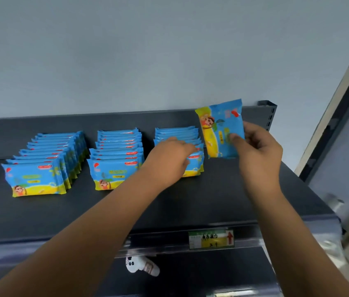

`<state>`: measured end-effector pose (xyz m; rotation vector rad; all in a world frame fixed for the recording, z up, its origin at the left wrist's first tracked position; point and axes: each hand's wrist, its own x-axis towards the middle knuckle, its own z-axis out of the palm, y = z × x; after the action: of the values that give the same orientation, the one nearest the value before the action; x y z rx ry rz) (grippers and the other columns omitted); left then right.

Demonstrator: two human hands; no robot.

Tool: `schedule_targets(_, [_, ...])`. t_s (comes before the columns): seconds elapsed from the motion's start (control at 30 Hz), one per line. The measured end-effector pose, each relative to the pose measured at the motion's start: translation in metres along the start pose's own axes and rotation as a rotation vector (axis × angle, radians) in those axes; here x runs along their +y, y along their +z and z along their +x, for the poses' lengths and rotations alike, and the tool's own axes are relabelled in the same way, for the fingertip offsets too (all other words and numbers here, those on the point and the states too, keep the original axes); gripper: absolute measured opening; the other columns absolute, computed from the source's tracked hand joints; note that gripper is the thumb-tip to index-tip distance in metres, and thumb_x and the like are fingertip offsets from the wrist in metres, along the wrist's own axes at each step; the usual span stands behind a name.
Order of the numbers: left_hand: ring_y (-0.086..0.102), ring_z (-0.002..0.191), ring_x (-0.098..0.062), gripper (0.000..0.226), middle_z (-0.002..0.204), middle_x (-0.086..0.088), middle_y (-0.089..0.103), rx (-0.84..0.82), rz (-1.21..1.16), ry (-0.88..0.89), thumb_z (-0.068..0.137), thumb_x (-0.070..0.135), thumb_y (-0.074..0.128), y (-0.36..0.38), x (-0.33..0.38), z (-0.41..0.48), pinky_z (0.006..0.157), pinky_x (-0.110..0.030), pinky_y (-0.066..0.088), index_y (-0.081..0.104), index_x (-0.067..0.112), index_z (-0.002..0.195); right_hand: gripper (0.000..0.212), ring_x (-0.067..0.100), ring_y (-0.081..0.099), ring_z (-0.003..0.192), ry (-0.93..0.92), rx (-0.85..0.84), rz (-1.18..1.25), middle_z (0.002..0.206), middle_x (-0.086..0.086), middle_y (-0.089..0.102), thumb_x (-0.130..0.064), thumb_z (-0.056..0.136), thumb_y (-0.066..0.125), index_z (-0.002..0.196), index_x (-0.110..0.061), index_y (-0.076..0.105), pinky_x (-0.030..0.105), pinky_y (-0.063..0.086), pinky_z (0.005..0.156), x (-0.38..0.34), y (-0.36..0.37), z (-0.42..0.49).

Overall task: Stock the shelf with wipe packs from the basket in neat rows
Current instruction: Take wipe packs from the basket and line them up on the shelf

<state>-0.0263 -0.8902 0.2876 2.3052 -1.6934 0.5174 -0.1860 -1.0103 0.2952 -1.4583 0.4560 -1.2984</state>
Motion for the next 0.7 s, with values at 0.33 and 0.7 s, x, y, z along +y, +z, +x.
schedule_targets(0.33, [0.054,0.108,-0.027,0.026,0.114,-0.007,0.059,0.082,0.004,-0.199,0.09,0.021,0.066,0.004,-0.002,-0.001,0.092,-0.039,0.047,0.06,0.01,0.113,0.027,0.011,0.075,0.088,0.025,-0.172,-0.193,0.093,-0.008,0.078,0.003,0.087,0.071,0.099,-0.02,0.077,0.031,0.062,0.079,0.026,-0.005,-0.002])
schedule_targets(0.7, [0.059,0.11,-0.014,0.053,0.116,0.004,0.061,0.07,-0.531,-0.377,0.076,-0.012,0.056,-0.018,-0.012,-0.015,0.094,-0.029,0.049,0.062,0.017,0.12,0.033,0.021,0.061,0.101,-0.517,-0.448,-0.744,0.106,-0.003,0.069,-0.003,0.079,0.077,0.109,-0.016,0.078,0.033,0.05,0.086,0.045,0.026,0.003])
